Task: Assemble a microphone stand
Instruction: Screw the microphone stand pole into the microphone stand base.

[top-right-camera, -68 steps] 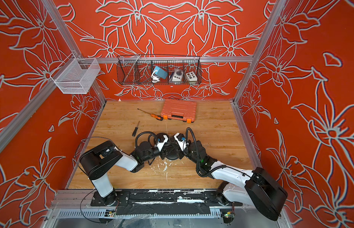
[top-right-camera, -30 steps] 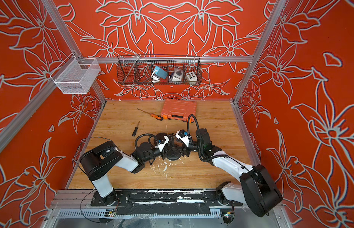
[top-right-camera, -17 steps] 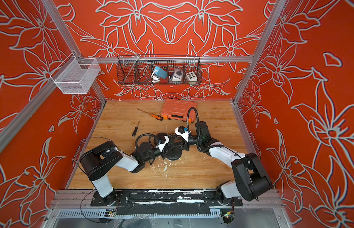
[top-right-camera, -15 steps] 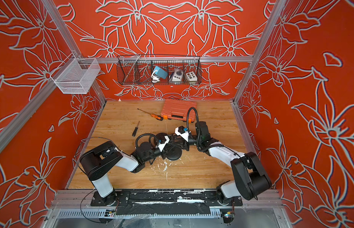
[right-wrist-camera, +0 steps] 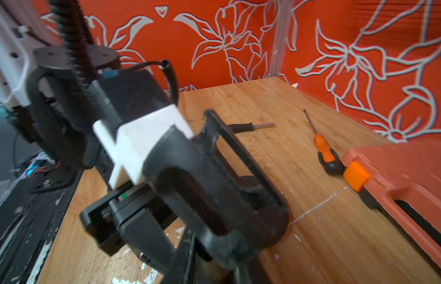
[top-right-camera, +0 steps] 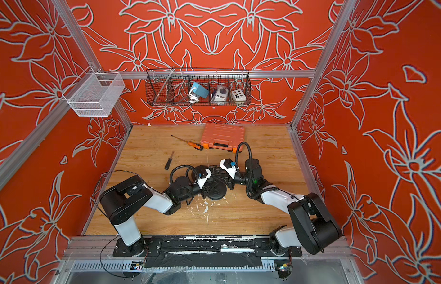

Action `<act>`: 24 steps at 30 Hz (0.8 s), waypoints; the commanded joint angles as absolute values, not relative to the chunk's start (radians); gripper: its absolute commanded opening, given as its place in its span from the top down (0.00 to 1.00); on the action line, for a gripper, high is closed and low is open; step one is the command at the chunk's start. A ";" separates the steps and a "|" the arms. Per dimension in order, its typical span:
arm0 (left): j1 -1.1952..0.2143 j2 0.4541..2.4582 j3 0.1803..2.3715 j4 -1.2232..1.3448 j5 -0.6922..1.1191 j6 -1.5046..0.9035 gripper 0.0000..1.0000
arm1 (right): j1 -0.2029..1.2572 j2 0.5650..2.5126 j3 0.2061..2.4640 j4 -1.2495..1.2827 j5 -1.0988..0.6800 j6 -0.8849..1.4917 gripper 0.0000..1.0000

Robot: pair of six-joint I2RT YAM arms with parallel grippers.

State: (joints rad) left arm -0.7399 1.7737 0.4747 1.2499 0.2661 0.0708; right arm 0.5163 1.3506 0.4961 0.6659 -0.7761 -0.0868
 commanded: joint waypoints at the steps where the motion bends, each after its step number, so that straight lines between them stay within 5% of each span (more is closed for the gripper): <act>1: -0.747 1.767 0.472 1.204 0.273 0.061 0.65 | 0.582 1.333 0.393 0.586 -0.437 0.031 1.00; 13: -0.747 1.782 0.505 1.250 0.278 0.026 0.68 | 0.911 1.225 0.374 0.377 0.251 0.216 1.00; 20: -0.747 1.792 0.523 1.243 0.265 0.037 0.73 | 0.956 1.230 0.382 0.393 0.273 0.216 1.00; 24: -0.747 1.795 0.515 1.222 0.263 0.063 0.85 | 0.939 1.187 0.378 0.412 0.185 0.166 1.00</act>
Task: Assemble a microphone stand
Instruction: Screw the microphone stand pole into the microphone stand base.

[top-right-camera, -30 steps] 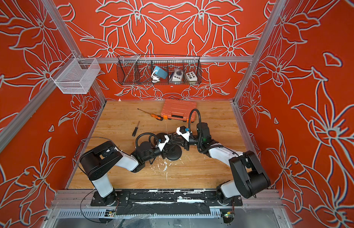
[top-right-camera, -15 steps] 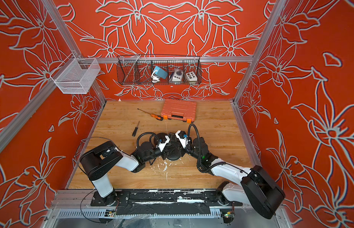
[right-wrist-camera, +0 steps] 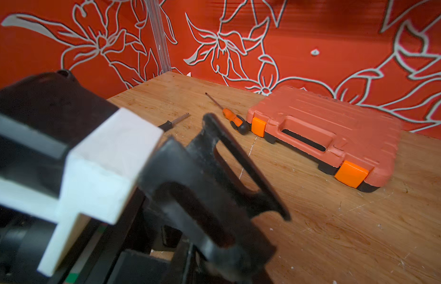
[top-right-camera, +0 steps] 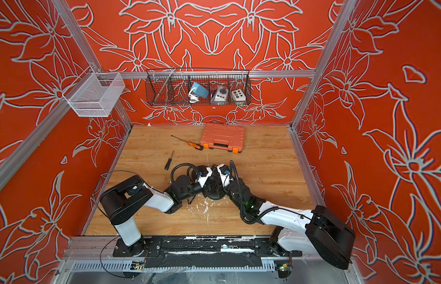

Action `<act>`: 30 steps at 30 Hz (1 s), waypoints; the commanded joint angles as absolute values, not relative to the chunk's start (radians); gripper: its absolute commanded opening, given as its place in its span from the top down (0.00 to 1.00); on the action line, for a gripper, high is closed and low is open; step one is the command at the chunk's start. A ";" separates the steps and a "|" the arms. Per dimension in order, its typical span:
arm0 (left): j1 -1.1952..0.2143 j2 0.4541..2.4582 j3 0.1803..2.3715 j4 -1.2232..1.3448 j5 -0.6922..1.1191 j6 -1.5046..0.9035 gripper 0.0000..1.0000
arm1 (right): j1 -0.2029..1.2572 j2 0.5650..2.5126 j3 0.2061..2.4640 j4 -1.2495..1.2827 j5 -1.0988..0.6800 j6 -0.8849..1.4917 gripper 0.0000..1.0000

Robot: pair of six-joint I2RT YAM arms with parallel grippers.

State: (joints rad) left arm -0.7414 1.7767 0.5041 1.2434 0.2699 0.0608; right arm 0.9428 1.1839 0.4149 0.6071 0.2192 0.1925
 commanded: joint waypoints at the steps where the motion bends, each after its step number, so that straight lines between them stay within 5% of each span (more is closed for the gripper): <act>1: -0.747 1.797 0.511 1.215 0.263 0.072 0.88 | 0.924 1.167 0.377 0.417 0.131 0.142 0.97; 5: -0.748 1.800 0.492 1.187 0.255 0.099 0.95 | 0.832 1.111 0.373 0.441 -0.110 0.108 0.55; 9: -0.749 1.816 0.482 1.200 0.257 0.100 0.96 | 0.738 1.081 0.345 0.511 -0.291 0.088 0.37; 14: -0.749 1.808 0.472 1.198 0.258 0.095 0.97 | 0.614 1.090 0.336 0.557 -0.581 0.022 0.31; 23: -0.750 1.812 0.466 1.190 0.273 0.097 0.96 | 0.461 1.246 0.415 0.650 -0.975 -0.044 0.38; 30: -0.750 1.815 0.459 1.206 0.284 0.092 0.97 | 0.425 1.344 0.529 0.549 -1.080 -0.184 0.40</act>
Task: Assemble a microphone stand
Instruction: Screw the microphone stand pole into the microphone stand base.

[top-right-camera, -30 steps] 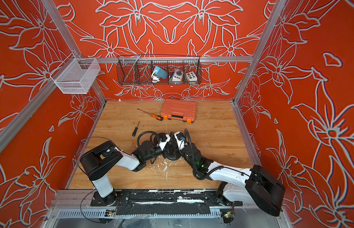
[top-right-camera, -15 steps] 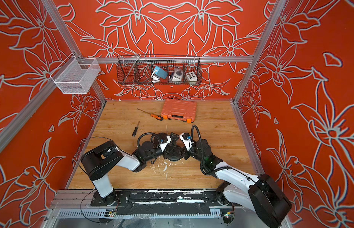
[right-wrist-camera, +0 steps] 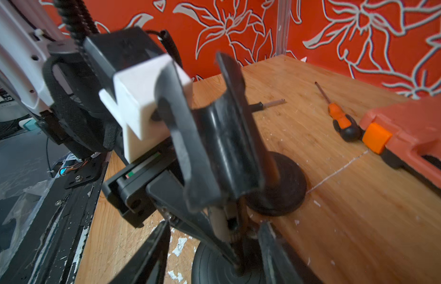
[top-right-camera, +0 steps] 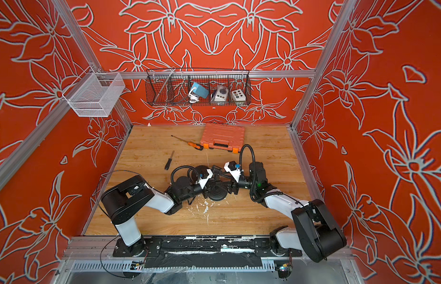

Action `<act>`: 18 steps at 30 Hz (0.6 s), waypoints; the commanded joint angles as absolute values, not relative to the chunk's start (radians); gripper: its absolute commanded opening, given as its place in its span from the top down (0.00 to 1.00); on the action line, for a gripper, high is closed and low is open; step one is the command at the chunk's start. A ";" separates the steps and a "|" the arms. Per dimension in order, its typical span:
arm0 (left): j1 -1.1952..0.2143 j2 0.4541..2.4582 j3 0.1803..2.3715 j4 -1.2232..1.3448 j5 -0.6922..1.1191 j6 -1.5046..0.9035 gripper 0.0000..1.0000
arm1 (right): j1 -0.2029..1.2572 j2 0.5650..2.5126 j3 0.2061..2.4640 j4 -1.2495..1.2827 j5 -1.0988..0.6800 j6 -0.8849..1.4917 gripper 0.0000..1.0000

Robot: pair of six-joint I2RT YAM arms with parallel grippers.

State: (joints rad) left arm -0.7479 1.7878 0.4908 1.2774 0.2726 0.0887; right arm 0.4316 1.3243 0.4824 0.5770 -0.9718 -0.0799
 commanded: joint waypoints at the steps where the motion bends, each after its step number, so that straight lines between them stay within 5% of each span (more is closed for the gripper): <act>1: -0.750 1.813 0.461 1.202 0.285 0.093 0.96 | 0.425 1.355 0.550 0.525 -1.091 -0.203 0.41; 10: -0.750 1.811 0.474 1.178 0.280 0.091 0.97 | 0.425 1.436 0.628 0.468 -1.176 -0.299 0.54; 14: -0.750 1.810 0.475 1.177 0.281 0.092 0.96 | 0.424 1.466 0.636 0.480 -1.174 -0.282 0.92; 18: -0.750 1.810 0.477 1.177 0.278 0.092 0.91 | 0.432 1.471 0.587 0.583 -1.115 -0.199 1.00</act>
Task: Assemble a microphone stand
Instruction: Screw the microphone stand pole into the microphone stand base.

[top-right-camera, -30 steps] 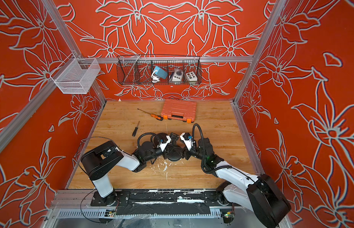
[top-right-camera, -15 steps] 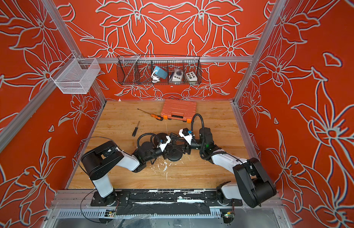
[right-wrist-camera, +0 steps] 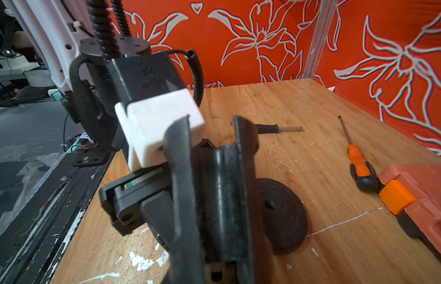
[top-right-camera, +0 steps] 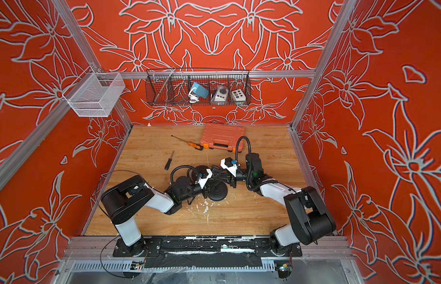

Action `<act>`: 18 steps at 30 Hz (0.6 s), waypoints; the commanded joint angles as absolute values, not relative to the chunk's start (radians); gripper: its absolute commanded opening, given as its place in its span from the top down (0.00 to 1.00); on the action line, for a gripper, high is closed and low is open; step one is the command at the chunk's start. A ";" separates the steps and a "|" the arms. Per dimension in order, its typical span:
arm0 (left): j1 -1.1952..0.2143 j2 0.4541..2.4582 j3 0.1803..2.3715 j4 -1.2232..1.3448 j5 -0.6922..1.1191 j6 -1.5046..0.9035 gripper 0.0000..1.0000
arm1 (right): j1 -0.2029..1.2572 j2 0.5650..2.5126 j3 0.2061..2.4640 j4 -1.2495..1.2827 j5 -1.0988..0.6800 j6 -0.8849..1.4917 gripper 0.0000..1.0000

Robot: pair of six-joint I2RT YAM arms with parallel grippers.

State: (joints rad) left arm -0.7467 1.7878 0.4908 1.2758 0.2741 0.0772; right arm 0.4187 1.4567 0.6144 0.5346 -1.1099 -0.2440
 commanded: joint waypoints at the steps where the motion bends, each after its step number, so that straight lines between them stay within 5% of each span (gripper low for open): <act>1: -0.750 1.809 0.479 1.177 0.278 0.091 0.88 | 0.438 1.467 0.573 0.585 -1.068 -0.184 1.00; 8: -0.752 1.763 0.483 1.159 0.249 0.057 0.71 | 0.617 1.345 0.421 0.588 -0.426 -0.094 1.00; 18: -0.752 1.737 0.495 1.157 0.246 0.059 0.68 | 0.887 1.224 0.403 0.407 0.232 0.074 1.00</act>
State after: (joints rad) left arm -0.7452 1.7401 0.4831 1.2125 0.2371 0.0528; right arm 0.8246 1.2091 0.4118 0.6479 -0.0696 0.0555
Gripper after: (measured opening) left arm 0.323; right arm 0.246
